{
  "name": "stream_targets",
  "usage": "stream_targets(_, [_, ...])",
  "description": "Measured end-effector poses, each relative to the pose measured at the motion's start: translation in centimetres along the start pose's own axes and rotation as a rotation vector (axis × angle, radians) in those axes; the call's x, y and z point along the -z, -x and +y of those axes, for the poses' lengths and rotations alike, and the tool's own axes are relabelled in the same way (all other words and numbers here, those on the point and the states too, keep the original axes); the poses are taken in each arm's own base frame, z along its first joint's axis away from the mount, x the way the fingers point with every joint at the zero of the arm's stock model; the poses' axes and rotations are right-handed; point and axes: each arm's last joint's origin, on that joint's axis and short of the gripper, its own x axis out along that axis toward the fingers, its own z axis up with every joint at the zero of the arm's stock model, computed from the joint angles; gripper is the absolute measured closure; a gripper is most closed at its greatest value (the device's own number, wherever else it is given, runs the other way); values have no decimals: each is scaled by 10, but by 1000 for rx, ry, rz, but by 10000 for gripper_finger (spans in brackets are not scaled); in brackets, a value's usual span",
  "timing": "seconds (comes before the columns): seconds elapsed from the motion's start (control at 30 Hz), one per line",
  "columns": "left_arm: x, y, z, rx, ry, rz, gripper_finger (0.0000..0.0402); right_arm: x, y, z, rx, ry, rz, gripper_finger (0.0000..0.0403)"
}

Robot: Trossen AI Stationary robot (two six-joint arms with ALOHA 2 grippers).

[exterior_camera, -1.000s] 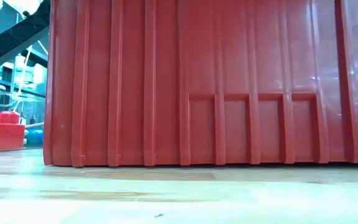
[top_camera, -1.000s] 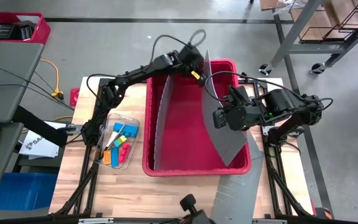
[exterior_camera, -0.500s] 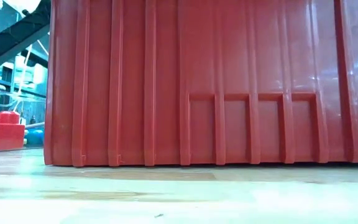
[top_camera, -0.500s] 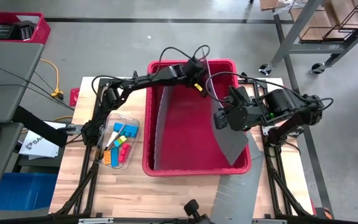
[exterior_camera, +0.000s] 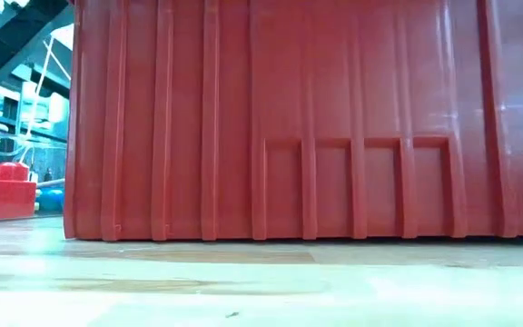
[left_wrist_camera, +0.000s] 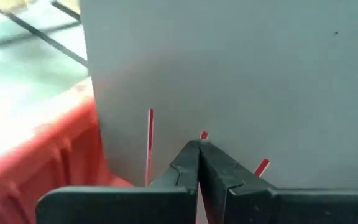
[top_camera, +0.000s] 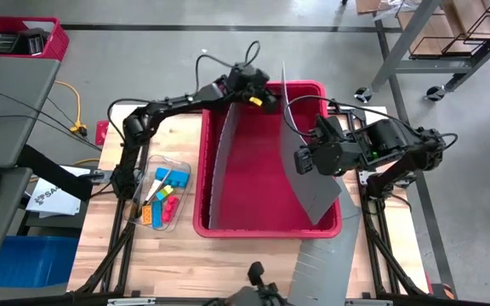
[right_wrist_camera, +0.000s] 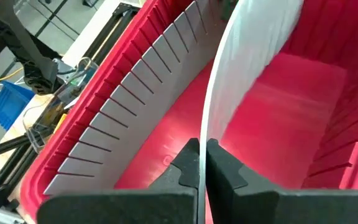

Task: Sort Items/Unsort Items

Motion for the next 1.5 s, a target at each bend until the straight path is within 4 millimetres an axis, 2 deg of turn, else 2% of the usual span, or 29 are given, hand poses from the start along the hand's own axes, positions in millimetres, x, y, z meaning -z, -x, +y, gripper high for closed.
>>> stream_targets(0.07, [10, 7, 4, 36, 57, -62, 401, 0, 3, -1, -9, -8, -3, 403])
stream_targets(0.17, [13, 23, 11, 135, 45, -187, 402, -1, 8, -4, -21, -16, -21, 403])
stream_targets(0.27, [20, 28, 19, 144, 29, -198, 402, -2, 11, -6, -27, -28, -25, 403])
stream_targets(0.4, [24, 23, 20, 151, 17, -180, 401, 4, 7, 0, -19, -47, -8, 402])
stream_targets(0.5, [21, 22, 13, 144, -51, -194, 402, 8, 3, 5, -13, -56, 4, 402])
stream_targets(0.6, [27, 18, 6, 113, -67, -177, 402, 15, 1, 11, -16, -66, 25, 402])
stream_targets(0.93, [45, 2, -19, 143, -76, -157, 401, 34, 13, 18, -55, -99, 16, 403])
stream_targets(1.1, [55, -11, -29, 133, -86, -195, 401, 37, 4, 25, -34, -71, 27, 403])
stream_targets(1.23, [58, -20, -29, 109, -59, -202, 401, 35, -3, 26, -11, -52, 33, 403])
stream_targets(1.5, [46, -18, -17, 40, -47, -244, 402, 28, -12, 24, 19, -33, 30, 403])
